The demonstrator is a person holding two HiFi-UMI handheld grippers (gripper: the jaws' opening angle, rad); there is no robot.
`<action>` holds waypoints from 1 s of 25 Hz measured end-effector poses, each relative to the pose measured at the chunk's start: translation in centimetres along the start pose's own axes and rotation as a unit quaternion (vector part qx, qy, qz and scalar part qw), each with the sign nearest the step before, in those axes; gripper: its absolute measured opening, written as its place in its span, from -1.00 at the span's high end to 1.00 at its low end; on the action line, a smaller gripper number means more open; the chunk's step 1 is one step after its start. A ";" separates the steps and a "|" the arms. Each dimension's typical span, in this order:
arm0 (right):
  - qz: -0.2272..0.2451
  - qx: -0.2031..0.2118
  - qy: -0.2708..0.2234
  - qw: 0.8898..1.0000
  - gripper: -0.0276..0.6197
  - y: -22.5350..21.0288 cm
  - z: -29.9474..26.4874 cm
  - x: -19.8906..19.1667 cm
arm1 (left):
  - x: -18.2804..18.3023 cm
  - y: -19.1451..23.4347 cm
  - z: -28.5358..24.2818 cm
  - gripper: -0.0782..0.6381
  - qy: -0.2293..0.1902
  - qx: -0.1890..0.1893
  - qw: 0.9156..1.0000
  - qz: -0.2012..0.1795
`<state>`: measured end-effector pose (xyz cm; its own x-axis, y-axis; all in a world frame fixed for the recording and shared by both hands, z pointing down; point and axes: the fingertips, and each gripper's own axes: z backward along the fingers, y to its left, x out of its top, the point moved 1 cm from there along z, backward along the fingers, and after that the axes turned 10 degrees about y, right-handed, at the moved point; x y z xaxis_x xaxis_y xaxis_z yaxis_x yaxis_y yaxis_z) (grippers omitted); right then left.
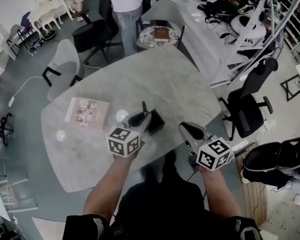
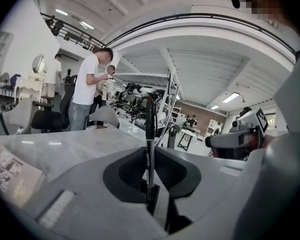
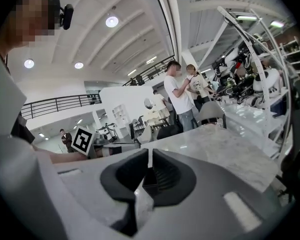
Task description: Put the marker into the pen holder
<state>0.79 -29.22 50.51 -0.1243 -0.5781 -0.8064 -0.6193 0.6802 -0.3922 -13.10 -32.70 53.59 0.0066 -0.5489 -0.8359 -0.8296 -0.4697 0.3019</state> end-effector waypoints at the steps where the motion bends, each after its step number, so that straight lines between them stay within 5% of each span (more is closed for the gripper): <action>1: -0.007 0.002 0.004 1.000 0.83 -0.5 -0.2 -0.4 | 0.0 0.0 -0.7 0.63 0.000 -0.004 1.000 0.006; 9: -0.022 0.022 -0.004 1.000 0.83 -2.8 -1.1 0.6 | -0.5 1.9 -4.1 0.63 0.010 0.014 0.999 0.048; 15: -0.042 0.046 -0.013 0.998 0.83 -3.8 -2.0 0.9 | -0.8 2.0 -6.0 0.63 0.042 0.026 0.998 0.027; 25: -0.047 0.058 -0.003 0.997 0.83 -4.7 -3.1 1.4 | -1.9 2.7 -9.2 0.63 0.069 0.015 0.996 0.047</action>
<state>1.09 -34.63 52.60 -0.0658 -0.6391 -0.7663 -0.5334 0.6715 -0.5143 -10.20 -39.27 60.22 0.0031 -0.6799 -0.7333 -0.8463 -0.3924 0.3602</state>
